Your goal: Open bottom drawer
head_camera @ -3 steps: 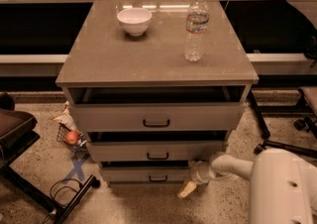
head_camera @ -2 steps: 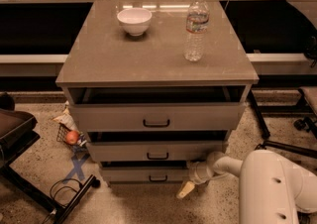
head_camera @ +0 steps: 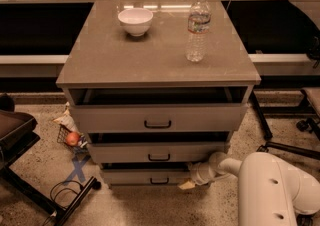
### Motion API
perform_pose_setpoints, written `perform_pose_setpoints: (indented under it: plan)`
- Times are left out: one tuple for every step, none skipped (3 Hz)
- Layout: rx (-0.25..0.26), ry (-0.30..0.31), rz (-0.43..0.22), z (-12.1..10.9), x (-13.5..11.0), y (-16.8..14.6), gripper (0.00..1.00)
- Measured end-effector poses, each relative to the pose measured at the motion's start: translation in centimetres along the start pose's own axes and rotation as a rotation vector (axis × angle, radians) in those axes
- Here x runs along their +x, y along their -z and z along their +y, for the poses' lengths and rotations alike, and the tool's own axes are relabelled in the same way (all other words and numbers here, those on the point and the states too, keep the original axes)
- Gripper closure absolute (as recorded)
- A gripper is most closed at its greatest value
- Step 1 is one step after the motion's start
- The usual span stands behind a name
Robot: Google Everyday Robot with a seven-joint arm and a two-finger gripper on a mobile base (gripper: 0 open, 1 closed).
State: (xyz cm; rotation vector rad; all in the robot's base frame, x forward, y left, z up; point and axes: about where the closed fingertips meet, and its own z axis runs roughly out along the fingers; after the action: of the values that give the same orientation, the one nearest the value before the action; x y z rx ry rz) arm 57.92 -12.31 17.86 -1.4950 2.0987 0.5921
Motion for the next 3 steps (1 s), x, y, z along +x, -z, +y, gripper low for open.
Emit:
perform_pose_setpoints:
  plan:
    - [0.000, 0.000, 0.000, 0.0, -0.3, 0.4, 0.68]
    - [-0.002, 0.001, 0.002, 0.3, -0.2, 0.7, 0.98]
    - [-0.019, 0.008, 0.022, 3.1, 1.1, 2.6, 1.00]
